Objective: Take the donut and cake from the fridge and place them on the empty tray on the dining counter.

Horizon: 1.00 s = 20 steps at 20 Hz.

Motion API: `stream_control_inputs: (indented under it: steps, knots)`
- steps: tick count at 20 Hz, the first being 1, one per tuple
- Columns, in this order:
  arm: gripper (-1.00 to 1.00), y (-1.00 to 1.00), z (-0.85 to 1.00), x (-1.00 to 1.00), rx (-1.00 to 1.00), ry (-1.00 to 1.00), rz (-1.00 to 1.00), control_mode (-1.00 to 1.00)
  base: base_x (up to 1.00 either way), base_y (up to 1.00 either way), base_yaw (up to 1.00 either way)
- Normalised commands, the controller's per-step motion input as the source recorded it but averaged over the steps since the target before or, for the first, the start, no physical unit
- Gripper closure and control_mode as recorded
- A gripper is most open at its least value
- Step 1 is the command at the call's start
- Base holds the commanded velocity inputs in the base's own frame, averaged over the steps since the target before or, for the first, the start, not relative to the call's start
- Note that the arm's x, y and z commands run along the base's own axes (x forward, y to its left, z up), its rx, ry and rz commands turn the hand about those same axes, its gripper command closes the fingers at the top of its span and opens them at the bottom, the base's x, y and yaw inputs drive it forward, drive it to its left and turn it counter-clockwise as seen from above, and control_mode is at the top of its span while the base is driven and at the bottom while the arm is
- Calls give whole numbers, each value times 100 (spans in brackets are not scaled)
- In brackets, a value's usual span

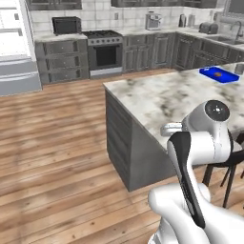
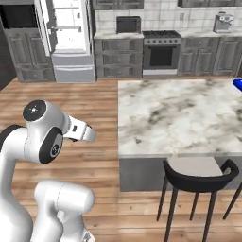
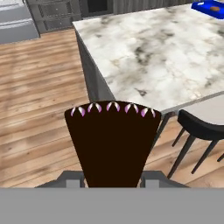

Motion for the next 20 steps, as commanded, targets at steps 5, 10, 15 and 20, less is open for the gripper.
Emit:
stream_control_inputs:
  steps: [5,10,15,20]
  knots:
    - [100,0,0,0,0,0,0,100,-20,-59,10]
    - [100,0,0,0,0,0,0,100,-24,-57,10]
    - [100,0,0,0,0,0,0,100,-23,-56,9]
    - [100,0,0,0,0,0,0,100,-23,-57,10]
